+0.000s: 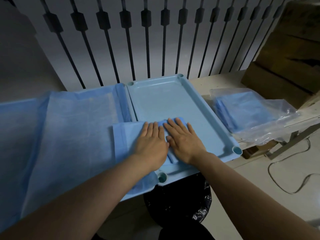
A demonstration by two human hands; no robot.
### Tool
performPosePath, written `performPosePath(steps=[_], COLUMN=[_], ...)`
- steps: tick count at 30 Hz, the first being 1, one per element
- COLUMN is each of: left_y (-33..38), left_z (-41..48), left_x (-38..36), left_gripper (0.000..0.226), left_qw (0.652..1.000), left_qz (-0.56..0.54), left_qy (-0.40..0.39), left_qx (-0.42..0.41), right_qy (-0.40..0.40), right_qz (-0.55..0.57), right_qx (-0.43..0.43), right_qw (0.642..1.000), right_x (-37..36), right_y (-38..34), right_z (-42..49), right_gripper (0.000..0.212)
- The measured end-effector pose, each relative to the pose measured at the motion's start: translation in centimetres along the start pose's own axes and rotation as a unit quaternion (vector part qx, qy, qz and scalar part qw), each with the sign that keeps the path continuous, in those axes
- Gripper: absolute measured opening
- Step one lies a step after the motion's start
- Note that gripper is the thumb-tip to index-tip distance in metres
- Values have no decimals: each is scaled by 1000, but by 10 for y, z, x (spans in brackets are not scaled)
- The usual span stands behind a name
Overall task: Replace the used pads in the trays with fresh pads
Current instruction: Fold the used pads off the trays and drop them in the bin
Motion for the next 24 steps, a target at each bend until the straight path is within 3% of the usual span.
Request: performPosePath(steps=[7, 10, 12, 15, 18, 20, 24], left_y=[1, -1, -2, -1, -1, -1, 4], left_z=[-1, -2, -3, -4, -5, -7, -10], left_x=[-3, -3, -3, -3, -1, 0, 5], left_gripper=[61, 61, 61, 62, 61, 61, 64], left_qw=[999, 999, 999, 998, 998, 999, 999], left_qz=[35, 20, 16, 16, 15, 6, -20], left_qy=[-18, -38, -45, -50, -52, -47, -31], left_qx=[-5, 7, 13, 19, 23, 23, 18], right_qy=[-41, 19, 84, 31, -19, -20, 50], right_qz=[-42, 100, 185, 216, 266, 323, 386], right_qx=[-46, -92, -198, -320, -327, -314, -327], right_qw=[997, 990, 959, 922, 907, 893, 861], right_x=[-8, 9, 23, 18, 12, 11, 24], right_y=[2, 11, 37, 69, 69, 64, 78], right_z=[3, -1, -17, -45, -52, -50, -52], right_gripper=[58, 68, 72, 54, 37, 52, 46])
Point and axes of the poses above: each hand's wrist, its own z-axis towards the middle knuckle, its own x-axis out of the back of the hand, y = z × x, the point moved 8 cm from there along z, towards the middle knuckle, and after that the axes turned 10 degrees about -z, right-handed, at the moved point
